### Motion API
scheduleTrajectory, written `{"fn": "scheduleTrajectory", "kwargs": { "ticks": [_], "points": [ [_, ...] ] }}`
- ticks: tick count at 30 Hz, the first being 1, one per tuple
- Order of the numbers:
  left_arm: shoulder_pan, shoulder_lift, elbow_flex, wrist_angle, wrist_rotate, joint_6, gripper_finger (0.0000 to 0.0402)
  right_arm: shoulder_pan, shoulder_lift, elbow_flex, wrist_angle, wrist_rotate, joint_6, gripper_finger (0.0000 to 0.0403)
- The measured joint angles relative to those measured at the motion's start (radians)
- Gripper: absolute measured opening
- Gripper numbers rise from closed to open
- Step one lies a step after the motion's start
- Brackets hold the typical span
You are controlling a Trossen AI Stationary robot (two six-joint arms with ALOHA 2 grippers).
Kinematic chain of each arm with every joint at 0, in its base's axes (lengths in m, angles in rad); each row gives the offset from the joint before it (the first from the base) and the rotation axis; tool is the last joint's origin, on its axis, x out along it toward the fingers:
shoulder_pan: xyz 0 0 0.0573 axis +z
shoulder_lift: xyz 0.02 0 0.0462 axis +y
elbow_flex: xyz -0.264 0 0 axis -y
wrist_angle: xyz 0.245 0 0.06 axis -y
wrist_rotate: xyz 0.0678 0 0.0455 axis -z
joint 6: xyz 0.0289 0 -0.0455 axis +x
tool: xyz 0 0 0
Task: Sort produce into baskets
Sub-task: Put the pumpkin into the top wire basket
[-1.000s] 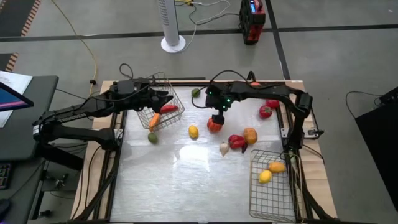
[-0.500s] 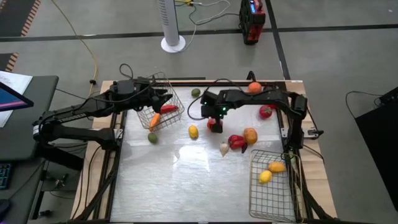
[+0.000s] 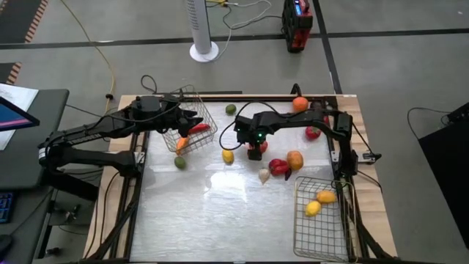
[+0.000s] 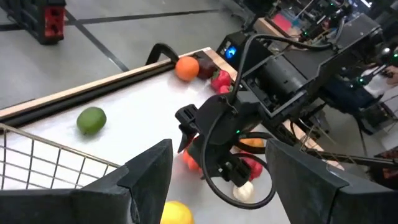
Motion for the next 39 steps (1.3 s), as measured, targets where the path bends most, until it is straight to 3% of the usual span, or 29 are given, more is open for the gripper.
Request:
{"fn": "scheduleTrajectory", "kwargs": {
  "ticks": [7, 17, 20, 28, 35, 39],
  "points": [
    [0.0, 0.0, 0.0, 0.0, -0.003, 0.05, 0.0245, -0.012, -0.021, 0.0, -0.095, -0.017, 0.033, 0.0345],
    [0.0, 0.0, 0.0, 0.021, -0.05, 0.094, 0.0245, -0.015, -0.135, 0.006, -0.136, -0.02, 0.041, 0.0346],
    [0.0, 0.0, 0.0, 0.024, -0.052, 0.103, 0.0245, -0.023, -0.182, 0.027, -0.119, -0.064, 0.071, 0.0347],
    [0.0, 0.0, 0.0, 0.039, -0.056, 0.113, 0.0245, -0.057, -0.284, 0.04, 0.115, -0.102, 0.217, 0.0349],
    [-0.001, 0.001, 0.0, 0.04, -0.043, 0.101, 0.0245, -0.08, -0.282, 0.04, 0.381, -0.214, 0.437, 0.0349],
    [-0.002, -0.001, 0.0, 0.041, -0.016, 0.05, 0.0245, -0.054, -0.255, 0.041, 0.571, -0.226, 0.498, 0.0349]
  ]
}}
